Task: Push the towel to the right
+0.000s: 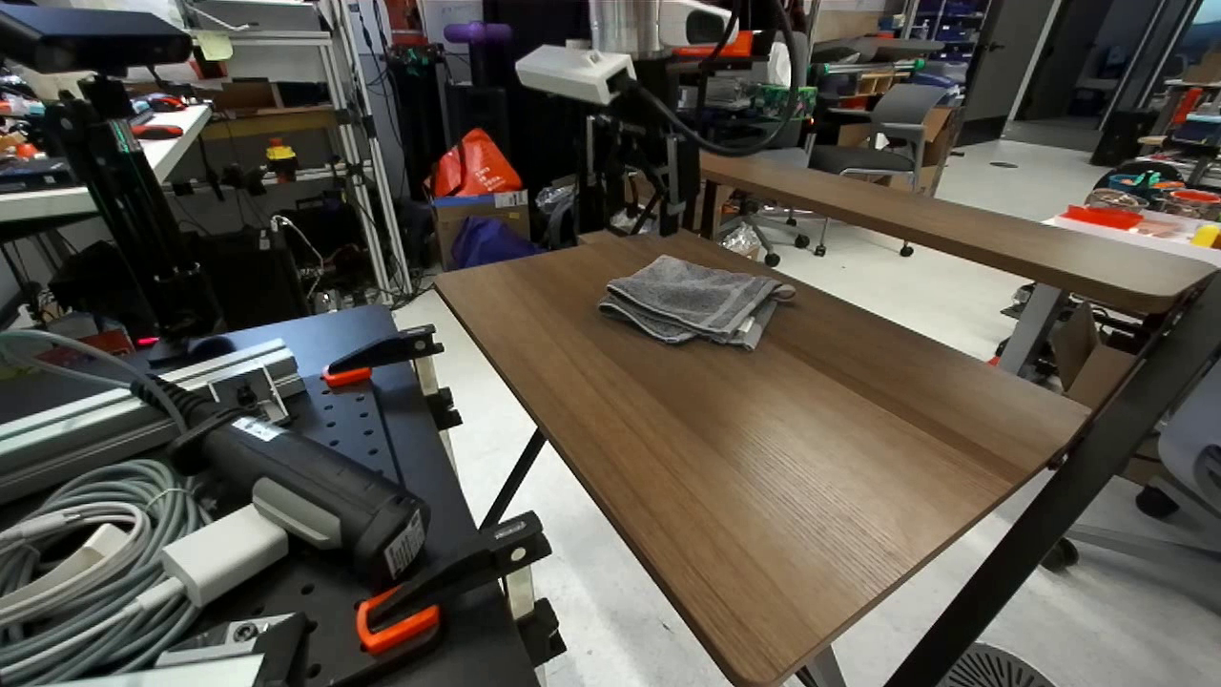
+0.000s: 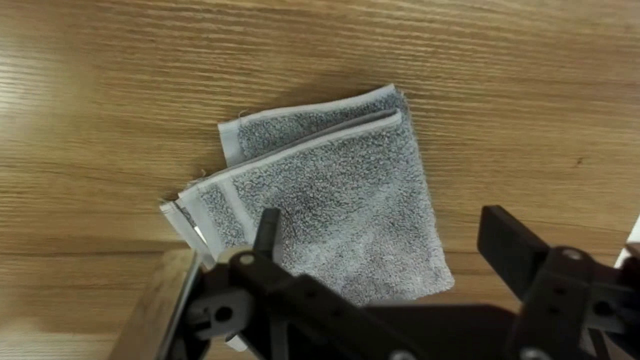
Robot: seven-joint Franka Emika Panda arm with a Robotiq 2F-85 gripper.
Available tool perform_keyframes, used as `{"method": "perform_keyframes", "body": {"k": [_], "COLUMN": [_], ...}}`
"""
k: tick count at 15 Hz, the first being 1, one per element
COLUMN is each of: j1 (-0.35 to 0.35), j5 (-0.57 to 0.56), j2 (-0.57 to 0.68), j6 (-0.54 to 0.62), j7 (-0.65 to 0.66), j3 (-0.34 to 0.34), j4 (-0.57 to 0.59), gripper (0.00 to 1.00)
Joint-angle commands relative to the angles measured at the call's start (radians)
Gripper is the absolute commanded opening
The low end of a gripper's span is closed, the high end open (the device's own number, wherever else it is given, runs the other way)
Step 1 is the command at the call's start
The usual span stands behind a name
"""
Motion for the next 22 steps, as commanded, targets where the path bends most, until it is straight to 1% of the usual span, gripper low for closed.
{"method": "perform_keyframes", "body": {"k": [1, 6, 12, 16, 22], "j1": [0.051, 0.062, 0.049, 0.045, 0.001], "j5": [-0.017, 0.003, 0.009, 0.005, 0.008], "j2": [0.137, 0.25, 0.343, 0.384, 0.354], "j6": [-0.032, -0.069, -0.121, -0.121, -0.127], "j7": [0.059, 0.07, 0.067, 0.059, 0.033], "j3": [-0.037, -0.053, -0.07, -0.081, -0.099], "j4": [0.15, 0.268, 0.356, 0.37, 0.331], "gripper": [1.0, 1.0, 1.0, 1.0, 1.0]}}
